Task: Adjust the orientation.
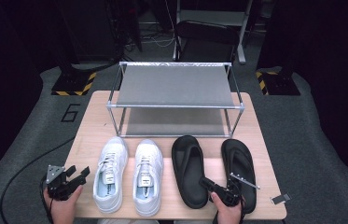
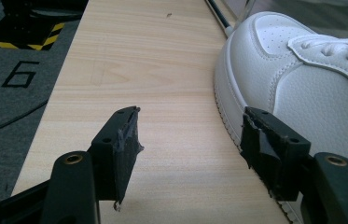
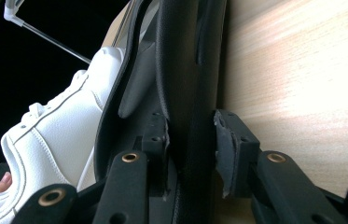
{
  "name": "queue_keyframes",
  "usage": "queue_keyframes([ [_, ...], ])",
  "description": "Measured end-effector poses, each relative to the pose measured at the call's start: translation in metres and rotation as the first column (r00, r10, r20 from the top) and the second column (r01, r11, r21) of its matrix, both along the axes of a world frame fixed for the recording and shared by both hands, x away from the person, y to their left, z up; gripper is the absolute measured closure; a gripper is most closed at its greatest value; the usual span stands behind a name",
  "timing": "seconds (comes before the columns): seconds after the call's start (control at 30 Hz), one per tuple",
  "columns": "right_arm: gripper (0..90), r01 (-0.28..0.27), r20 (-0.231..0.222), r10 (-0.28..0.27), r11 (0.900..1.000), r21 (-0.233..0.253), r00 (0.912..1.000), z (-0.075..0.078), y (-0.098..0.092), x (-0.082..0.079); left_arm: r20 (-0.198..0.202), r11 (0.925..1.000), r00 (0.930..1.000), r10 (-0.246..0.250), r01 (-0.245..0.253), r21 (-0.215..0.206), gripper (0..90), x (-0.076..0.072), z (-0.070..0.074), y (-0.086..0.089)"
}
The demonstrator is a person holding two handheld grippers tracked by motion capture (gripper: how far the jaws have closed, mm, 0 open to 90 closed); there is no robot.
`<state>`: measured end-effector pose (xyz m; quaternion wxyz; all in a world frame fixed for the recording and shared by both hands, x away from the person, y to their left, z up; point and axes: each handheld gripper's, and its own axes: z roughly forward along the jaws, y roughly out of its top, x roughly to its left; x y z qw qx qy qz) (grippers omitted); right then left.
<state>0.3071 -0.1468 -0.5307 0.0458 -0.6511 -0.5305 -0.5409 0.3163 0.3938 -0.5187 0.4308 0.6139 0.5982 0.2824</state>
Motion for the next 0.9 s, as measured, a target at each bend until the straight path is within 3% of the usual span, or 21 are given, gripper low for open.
queue_keyframes([
  [0.13,66.4,0.001,0.013,0.0,0.999,-0.037,0.9999,0.002,-0.002,-0.001,0.005,1.0,1.0,0.003,-0.003,-0.001,37.0,0.0,0.0,0.0],
  [0.27,66.3,0.02,-0.009,-0.02,1.0,0.002,0.9998,0.007,-0.001,-0.002,-0.007,1.0,1.0,-0.003,0.003,0.006,37.0,-0.001,0.0,0.001],
  [0.3,66.3,0.013,0.028,-0.012,0.999,-0.037,0.9995,0.006,-0.004,-0.001,-0.004,1.0,1.0,-0.001,0.001,0.006,36.9,0.0,0.0,0.001],
  [0.47,66.3,0.027,0.038,-0.026,0.999,-0.019,0.9989,0.013,-0.006,0.001,0.01,1.0,0.9999,0.007,-0.007,0.0,37.0,0.0,0.0,0.001],
  [0.63,66.4,0.045,0.059,-0.042,0.998,-0.04,0.9974,0.02,-0.013,0.004,0.008,1.0,0.9999,0.008,-0.008,-0.004,37.0,0.0,0.0,0.002],
  [0.9,66.4,0.075,0.068,-0.073,0.997,-0.023,0.995,0.033,-0.02,0.016,-0.006,1.0,1.0,0.002,-0.002,-0.005,37.1,0.0,0.0,0.003],
])
